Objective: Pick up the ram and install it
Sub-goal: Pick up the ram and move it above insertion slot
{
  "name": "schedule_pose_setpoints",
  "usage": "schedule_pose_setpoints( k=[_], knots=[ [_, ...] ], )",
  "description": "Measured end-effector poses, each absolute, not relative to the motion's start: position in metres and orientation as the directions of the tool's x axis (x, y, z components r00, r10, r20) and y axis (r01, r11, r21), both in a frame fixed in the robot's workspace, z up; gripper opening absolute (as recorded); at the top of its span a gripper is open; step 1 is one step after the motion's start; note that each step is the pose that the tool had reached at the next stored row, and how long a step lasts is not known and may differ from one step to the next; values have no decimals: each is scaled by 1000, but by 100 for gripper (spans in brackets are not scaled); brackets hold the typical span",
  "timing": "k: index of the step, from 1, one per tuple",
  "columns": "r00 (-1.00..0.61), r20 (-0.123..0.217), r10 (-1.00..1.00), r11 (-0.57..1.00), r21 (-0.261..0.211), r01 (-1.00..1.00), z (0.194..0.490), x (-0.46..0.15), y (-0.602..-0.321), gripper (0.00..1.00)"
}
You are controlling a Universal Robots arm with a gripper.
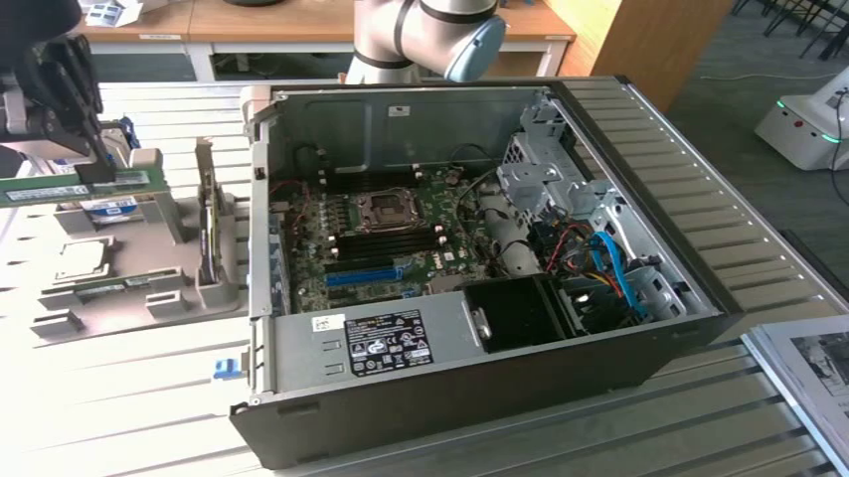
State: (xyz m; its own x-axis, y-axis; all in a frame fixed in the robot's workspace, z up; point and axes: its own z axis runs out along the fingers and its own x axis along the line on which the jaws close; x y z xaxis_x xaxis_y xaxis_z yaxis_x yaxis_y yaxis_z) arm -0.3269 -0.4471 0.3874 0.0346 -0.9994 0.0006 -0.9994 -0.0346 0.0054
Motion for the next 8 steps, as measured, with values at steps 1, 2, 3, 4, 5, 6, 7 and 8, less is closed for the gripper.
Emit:
schedule_pose_setpoints(
  k=[1, 2, 3, 4, 5, 6, 7, 8],
  knots=[
    [35, 1, -999, -35, 6, -999, 387, -326, -447, 11],
    [35, 1, -999, -35, 6, -999, 387, -325, -447, 11],
    [35, 1, -999, -35, 6, -999, 387, -323, -447, 11],
    [35, 1, -999, -35, 6, -999, 387, -322, -447, 11],
    [35, 1, -999, -35, 6, -999, 387, -321, -447, 11],
    [35, 1, -999, -35, 6, -999, 387, -320, -447, 11],
    [35, 1, -999, -35, 6, -999, 387, -319, -447, 11],
    [35, 1, -999, -35, 7, -999, 387, -318, -447, 11]
  ],
)
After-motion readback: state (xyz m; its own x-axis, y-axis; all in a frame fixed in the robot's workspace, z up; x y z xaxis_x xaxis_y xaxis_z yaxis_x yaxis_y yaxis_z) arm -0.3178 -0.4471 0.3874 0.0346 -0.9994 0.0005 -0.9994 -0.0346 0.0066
